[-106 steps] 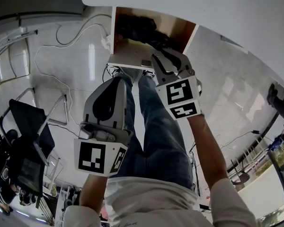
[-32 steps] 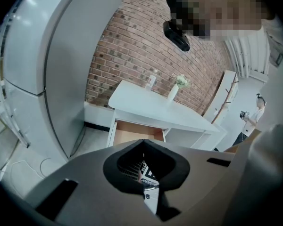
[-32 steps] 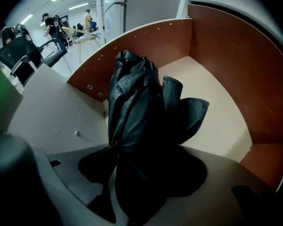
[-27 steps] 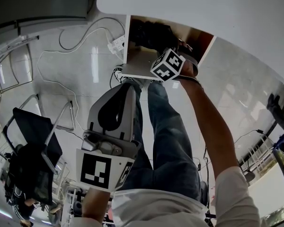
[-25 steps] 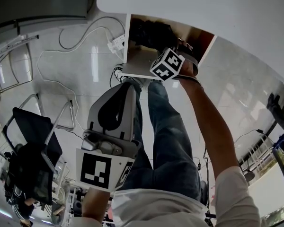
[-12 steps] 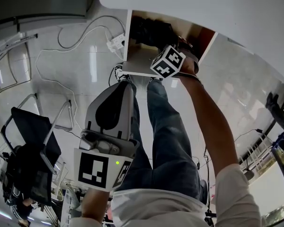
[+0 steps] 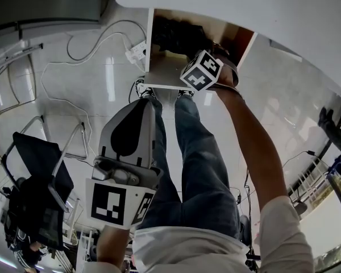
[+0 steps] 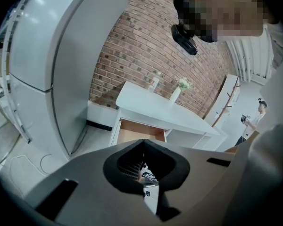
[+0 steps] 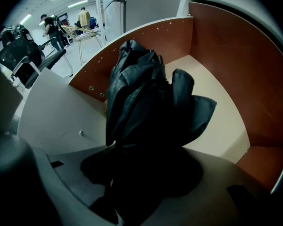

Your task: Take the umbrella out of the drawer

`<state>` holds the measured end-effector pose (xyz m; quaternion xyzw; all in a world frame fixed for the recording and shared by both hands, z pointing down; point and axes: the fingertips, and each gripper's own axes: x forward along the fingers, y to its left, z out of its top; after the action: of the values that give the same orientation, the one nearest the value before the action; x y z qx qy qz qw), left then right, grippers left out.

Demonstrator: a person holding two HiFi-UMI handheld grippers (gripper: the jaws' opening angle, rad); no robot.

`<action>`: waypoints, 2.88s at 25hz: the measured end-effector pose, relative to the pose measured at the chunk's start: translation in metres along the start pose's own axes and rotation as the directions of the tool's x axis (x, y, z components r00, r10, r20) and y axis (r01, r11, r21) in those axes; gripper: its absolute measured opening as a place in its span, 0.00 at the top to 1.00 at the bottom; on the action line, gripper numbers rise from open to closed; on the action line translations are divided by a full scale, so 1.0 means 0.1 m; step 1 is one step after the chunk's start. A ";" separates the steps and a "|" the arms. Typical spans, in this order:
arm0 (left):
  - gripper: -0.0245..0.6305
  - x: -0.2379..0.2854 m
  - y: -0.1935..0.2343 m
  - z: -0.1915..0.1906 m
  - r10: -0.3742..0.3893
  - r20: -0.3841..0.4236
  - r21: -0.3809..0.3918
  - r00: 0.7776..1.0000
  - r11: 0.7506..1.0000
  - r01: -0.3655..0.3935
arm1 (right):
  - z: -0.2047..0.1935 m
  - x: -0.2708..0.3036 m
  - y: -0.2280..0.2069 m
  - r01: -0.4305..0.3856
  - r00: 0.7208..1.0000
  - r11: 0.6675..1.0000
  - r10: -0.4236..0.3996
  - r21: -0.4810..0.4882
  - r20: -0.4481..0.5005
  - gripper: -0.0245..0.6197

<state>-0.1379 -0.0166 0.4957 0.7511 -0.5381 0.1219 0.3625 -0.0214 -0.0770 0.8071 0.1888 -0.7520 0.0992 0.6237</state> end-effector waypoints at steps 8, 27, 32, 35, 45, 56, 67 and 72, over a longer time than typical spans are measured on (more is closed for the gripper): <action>0.94 -0.05 -0.04 -0.02 -0.003 -0.005 0.011 1.000 1.000 0.003 | 0.03 -0.14 0.00 -0.017 1.000 0.999 0.016 0.043 0.022 0.55; 0.94 -0.16 -0.21 0.22 0.000 0.030 0.008 1.000 1.000 -0.001 | 0.05 -0.51 0.04 -0.046 0.997 0.995 0.039 0.090 0.071 0.55; 0.94 -0.19 -0.25 0.29 -0.002 0.048 0.000 0.999 1.000 0.002 | 0.06 -0.61 0.06 -0.055 0.995 0.994 0.046 0.097 0.086 0.55; 0.94 -0.20 -0.29 0.33 -0.004 0.052 -0.005 0.999 1.000 0.004 | 0.04 -0.67 0.08 -0.058 0.995 0.994 0.049 0.097 0.088 0.55; 0.94 -0.25 -0.46 0.45 -0.028 0.064 -0.025 0.998 0.999 0.030 | 0.02 -0.85 0.09 -0.061 0.994 0.994 0.052 0.092 0.098 0.55; 0.94 -0.37 -0.64 0.62 -0.058 0.086 -0.019 0.995 0.998 0.060 | 0.03 -1.10 0.04 -0.062 0.993 0.993 0.051 0.102 0.106 0.55; 0.94 -0.55 -0.71 0.71 -0.035 0.101 -0.020 0.994 0.999 0.037 | 0.01 -1.41 0.10 -0.047 0.992 0.996 0.037 0.078 0.122 0.55; 0.94 -0.66 -0.63 0.73 0.010 0.120 -0.048 0.993 0.999 -0.005 | 0.00 -1.55 0.17 -0.053 0.991 0.996 0.044 0.066 0.130 0.55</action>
<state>-0.1227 -0.0083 0.3806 0.7462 -0.5645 0.0650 0.3468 -0.0047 -0.0364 0.6573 0.1978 -0.7910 0.1277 0.5646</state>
